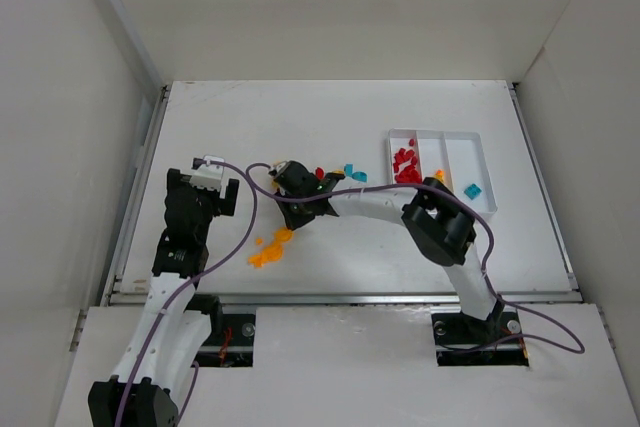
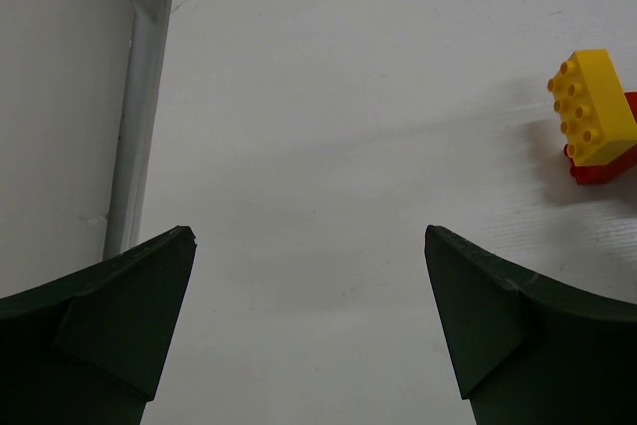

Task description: Sort the legos into containers by color

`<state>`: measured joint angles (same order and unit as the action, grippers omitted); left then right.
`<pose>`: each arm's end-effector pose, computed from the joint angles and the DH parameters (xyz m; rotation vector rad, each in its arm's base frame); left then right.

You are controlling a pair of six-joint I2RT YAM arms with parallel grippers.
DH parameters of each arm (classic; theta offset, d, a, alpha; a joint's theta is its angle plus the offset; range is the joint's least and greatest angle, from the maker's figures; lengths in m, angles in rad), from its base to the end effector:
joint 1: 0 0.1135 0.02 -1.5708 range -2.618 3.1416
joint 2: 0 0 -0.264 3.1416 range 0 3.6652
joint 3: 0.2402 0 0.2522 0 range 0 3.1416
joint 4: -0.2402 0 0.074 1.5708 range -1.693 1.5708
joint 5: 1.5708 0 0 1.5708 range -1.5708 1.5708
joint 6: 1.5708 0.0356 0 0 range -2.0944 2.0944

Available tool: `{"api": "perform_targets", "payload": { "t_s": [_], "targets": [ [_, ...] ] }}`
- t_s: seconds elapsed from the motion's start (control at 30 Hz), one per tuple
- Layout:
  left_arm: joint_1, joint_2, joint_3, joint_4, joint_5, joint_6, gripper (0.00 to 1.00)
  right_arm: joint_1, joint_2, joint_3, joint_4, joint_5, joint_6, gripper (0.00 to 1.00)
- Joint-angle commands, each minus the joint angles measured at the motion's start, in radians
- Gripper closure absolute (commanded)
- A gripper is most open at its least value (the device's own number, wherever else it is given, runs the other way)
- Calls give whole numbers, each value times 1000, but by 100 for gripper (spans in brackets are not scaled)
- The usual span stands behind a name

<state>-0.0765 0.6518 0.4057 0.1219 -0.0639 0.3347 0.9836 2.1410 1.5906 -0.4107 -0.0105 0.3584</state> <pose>0.1707 -0.0108 0.2586 0.3001 1.6741 0.2471 0.2576 0.3877 0.1689 -0.8103 2.4932 0.5237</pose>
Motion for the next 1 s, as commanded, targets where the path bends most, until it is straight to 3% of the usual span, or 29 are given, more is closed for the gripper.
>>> {"api": "perform_targets", "payload": {
  "t_s": [0.0,0.17,0.3,0.33,0.5,0.67,0.8,0.97],
  "targets": [
    [3,-14,-4,38,15,-5,1,18,13,14,-25,26,-6,73],
    [3,-14,-4,38,15,-5,1,27,3,-15,-25,17,-15,76],
    [3,-14,-4,38,15,-5,1,27,13,-15,-16,-12,-24,90],
    [3,-14,-4,38,15,-5,1,27,13,-15,-16,-13,-24,100],
    [3,-14,-4,38,15,-5,1,27,-29,-50,-25,64,3,100],
    [3,-14,-4,27,33,-5,1,-69,-265,-193,35,86,97,100],
    [3,-4,-4,27,44,-5,1,-167,-493,-297,29,188,132,100],
    [3,-4,-4,27,44,-5,1,-386,-734,-417,-36,374,142,100]
  ]
}}
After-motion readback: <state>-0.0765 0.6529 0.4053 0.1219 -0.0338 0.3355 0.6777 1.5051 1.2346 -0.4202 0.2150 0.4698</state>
